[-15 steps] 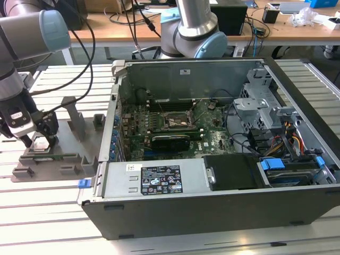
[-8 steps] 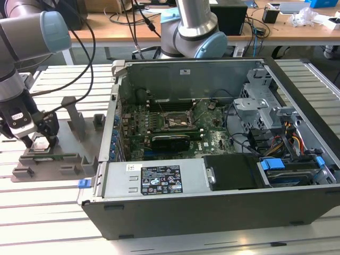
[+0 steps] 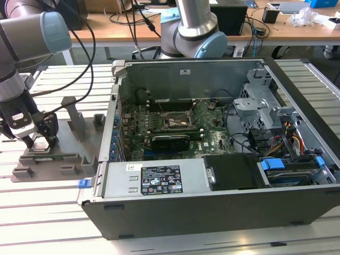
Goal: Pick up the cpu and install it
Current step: 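Pick up the cpu and move it towards the insertion slot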
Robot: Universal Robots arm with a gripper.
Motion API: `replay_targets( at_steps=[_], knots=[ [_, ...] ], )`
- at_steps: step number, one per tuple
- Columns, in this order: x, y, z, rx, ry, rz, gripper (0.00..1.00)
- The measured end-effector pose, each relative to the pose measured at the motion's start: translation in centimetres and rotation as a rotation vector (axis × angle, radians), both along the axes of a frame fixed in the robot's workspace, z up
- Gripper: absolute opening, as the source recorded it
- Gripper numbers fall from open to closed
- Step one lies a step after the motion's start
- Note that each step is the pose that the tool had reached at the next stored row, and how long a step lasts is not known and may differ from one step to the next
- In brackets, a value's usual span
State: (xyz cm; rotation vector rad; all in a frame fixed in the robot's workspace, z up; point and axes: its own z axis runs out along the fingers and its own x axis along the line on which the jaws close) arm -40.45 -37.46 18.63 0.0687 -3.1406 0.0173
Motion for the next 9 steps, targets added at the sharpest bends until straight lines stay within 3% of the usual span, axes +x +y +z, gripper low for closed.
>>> replay_targets(
  at_steps=[1, 7, 9],
  knots=[
    [0.0, 0.0, -0.01, 0.0, 0.0, 0.0, 0.55],
    [0.0, 0.0, -0.05, 0.0001, -0.0001, 0.0, 0.55],
    [0.01, 0.0, 0.52, 0.0002, -0.0004, 0.0, 0.55]
  ],
)
